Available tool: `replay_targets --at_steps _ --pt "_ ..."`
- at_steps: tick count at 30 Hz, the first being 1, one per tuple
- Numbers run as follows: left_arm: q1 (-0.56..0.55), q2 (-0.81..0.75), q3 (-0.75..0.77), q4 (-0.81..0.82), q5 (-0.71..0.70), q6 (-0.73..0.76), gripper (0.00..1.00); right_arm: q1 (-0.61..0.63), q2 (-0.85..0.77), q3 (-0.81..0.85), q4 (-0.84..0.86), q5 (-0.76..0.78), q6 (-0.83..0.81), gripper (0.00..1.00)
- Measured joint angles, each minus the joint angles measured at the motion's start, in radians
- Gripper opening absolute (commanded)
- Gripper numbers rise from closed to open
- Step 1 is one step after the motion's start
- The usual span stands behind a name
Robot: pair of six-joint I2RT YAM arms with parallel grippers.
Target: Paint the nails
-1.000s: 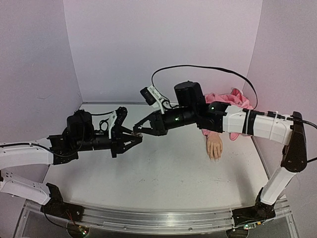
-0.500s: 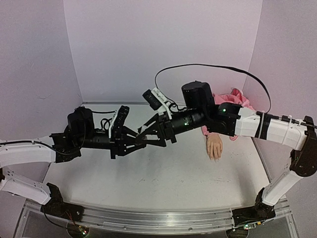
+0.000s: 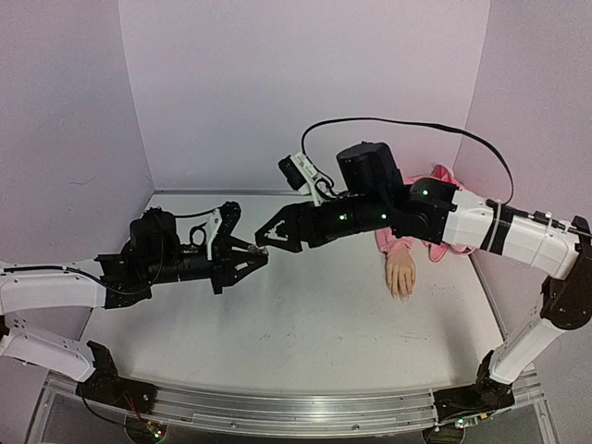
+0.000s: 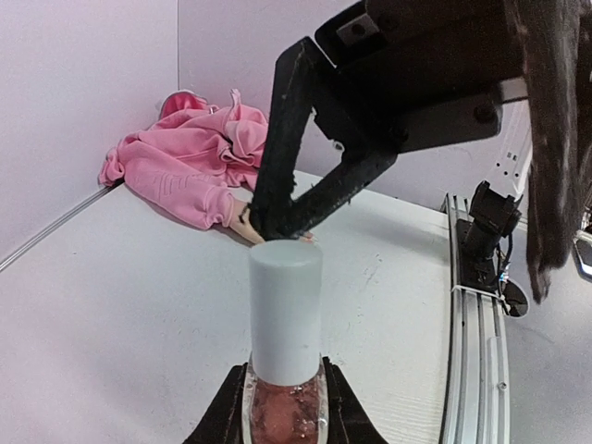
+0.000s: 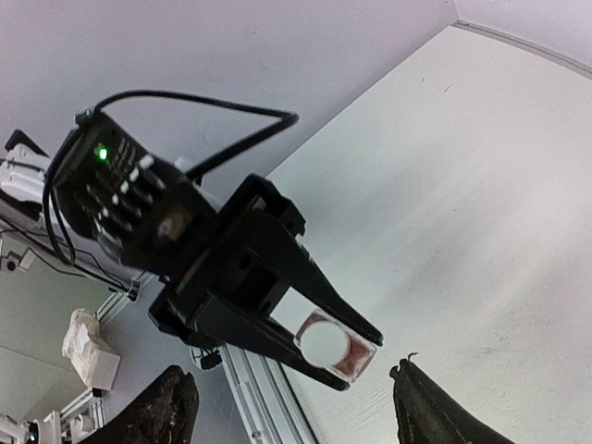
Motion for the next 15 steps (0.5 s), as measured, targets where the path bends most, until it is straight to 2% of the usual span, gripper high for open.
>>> replay_targets --at_steps 4,7,15 --pt "0.0 0.0 -0.001 -0.006 -0.024 0.034 0.0 0.0 0.078 0.14 -0.085 0.031 0.027 0.64" --pt "0.0 0.0 -0.002 -0.006 -0.032 0.056 0.0 0.0 0.13 0.205 -0.145 0.048 0.039 0.56" --pt "0.0 -0.008 -0.022 -0.009 -0.05 0.084 0.0 0.0 0.2 0.272 -0.254 0.066 0.056 0.41"
